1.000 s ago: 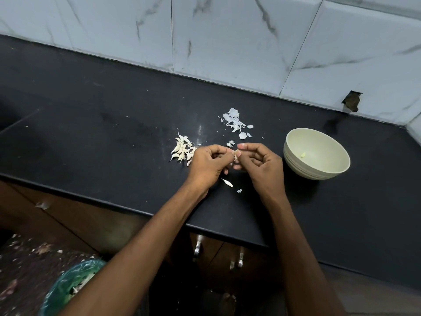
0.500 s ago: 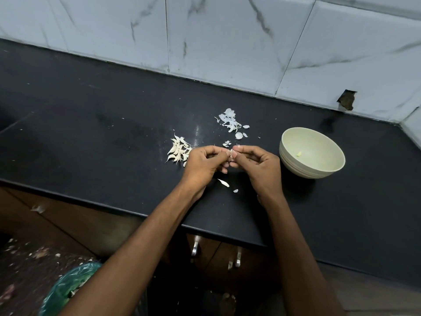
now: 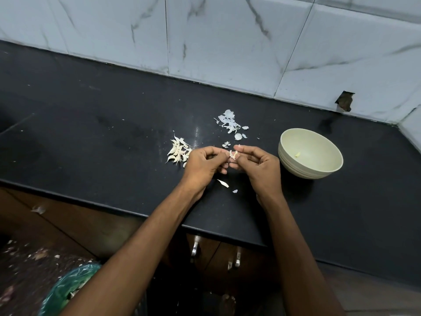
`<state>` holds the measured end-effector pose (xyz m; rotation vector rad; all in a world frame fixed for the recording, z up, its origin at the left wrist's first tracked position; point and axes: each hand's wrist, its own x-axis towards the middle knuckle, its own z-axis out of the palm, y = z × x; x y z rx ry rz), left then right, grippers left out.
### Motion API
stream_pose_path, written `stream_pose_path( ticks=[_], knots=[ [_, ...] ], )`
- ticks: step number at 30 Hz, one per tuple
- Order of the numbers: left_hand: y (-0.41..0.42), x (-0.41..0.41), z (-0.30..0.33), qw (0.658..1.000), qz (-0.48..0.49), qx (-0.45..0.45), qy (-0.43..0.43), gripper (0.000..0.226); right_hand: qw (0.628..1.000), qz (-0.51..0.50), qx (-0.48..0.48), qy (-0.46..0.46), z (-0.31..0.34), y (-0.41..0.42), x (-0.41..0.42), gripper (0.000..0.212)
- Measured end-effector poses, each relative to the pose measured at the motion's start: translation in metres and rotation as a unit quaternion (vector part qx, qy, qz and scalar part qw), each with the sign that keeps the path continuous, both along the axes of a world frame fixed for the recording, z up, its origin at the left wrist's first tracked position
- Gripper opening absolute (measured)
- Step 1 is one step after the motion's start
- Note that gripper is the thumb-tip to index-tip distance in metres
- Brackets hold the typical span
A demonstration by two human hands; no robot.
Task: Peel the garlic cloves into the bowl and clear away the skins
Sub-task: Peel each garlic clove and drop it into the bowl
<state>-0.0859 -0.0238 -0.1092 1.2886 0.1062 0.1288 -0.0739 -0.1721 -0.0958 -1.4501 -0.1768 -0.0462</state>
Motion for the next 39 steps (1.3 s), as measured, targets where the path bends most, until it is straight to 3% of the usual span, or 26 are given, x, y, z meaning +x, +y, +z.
stream_pose_path(
  ticks=[8,17,26,39],
  knots=[
    [-0.001,-0.0031,0.0023,1.0,-0.005,0.018,-0.018,0.008,0.999,-0.02,0.031,0.015,0.0029,-0.0011,0.0,0.017],
    [0.0007,-0.0048,0.0062,0.999,0.003,-0.048,-0.024,0.003,0.997,0.015,0.075,0.021,0.0051,-0.0063,-0.0043,0.024],
    [0.001,-0.0092,0.0068,0.997,-0.038,-0.007,-0.064,0.024,0.997,0.032,0.072,0.02,-0.0011,-0.008,-0.0004,0.018],
    [0.0001,-0.0088,0.0039,0.997,-0.01,0.048,-0.067,0.009,0.998,0.01,0.056,0.014,-0.0007,-0.0055,-0.002,0.019]
  ],
)
